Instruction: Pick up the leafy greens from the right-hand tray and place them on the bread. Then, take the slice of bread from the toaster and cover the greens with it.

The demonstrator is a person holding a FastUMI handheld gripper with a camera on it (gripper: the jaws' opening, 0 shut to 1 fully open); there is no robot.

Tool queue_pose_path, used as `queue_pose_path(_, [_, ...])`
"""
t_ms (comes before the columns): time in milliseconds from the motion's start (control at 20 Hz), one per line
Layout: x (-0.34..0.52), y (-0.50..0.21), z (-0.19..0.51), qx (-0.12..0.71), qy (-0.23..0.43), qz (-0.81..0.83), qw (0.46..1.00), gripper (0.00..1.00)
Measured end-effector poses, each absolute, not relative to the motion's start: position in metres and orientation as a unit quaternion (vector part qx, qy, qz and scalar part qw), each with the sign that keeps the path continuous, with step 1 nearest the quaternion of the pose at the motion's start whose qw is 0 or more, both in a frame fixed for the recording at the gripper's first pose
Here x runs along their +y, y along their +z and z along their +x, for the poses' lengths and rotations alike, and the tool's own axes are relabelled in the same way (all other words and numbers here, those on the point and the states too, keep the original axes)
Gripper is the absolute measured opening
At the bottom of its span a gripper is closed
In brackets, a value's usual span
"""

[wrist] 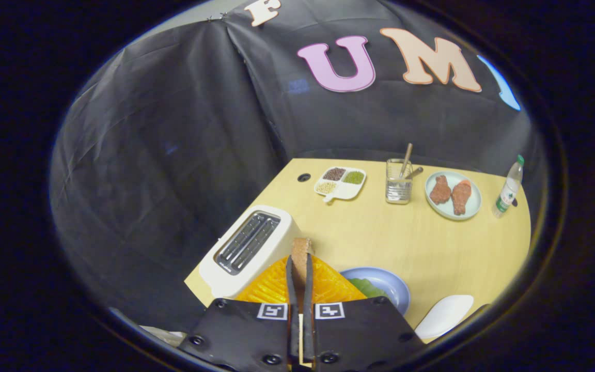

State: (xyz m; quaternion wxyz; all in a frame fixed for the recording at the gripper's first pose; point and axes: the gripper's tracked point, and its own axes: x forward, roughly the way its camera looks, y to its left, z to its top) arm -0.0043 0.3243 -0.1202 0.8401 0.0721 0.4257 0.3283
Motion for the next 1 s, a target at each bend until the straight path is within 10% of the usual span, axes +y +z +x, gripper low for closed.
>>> queue_pose_path(1000, [0.257, -0.225, -0.010, 0.504, 0.258, 0.134, 0.813, 0.11])
